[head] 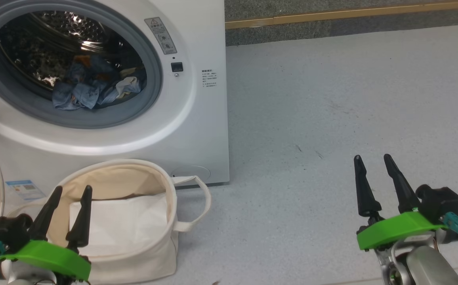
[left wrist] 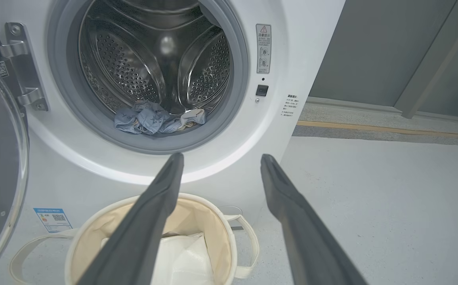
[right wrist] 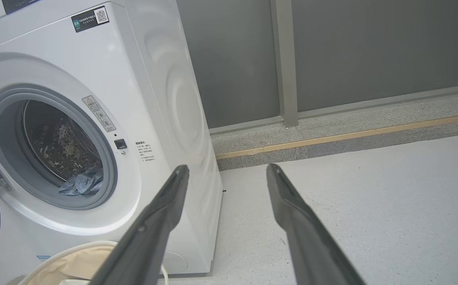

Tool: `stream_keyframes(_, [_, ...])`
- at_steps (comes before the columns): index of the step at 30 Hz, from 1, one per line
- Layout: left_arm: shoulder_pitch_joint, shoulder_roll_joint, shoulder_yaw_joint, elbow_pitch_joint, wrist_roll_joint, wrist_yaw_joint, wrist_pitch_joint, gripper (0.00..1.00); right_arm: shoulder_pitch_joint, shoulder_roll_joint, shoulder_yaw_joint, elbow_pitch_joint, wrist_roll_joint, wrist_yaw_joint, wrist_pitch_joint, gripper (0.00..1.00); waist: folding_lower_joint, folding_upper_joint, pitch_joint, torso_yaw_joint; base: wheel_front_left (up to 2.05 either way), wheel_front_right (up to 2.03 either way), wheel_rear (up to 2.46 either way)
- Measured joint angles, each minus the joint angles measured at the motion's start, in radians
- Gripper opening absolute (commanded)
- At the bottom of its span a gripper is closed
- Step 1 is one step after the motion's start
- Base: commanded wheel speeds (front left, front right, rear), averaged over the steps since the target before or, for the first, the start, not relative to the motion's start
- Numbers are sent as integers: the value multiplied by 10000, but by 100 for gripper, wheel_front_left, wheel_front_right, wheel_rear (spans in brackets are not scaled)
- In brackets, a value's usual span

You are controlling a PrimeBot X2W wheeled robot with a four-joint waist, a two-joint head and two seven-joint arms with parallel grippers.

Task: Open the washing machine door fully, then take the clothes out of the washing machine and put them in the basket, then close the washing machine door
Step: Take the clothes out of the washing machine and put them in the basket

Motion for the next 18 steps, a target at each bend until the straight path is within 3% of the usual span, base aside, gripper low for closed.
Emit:
stream_keyframes(9, [-33,73,-244,-155,-242,-4,-215,100,0,0,23,40,2,0,0,100,0,0,-26,55,6,-2,-4])
stream_keyframes(18, [-88,184,-372,-207,-460,-6,-232,100,15,0,79,86,4,0,0,100,0,0,-13,77,101,-81,-20])
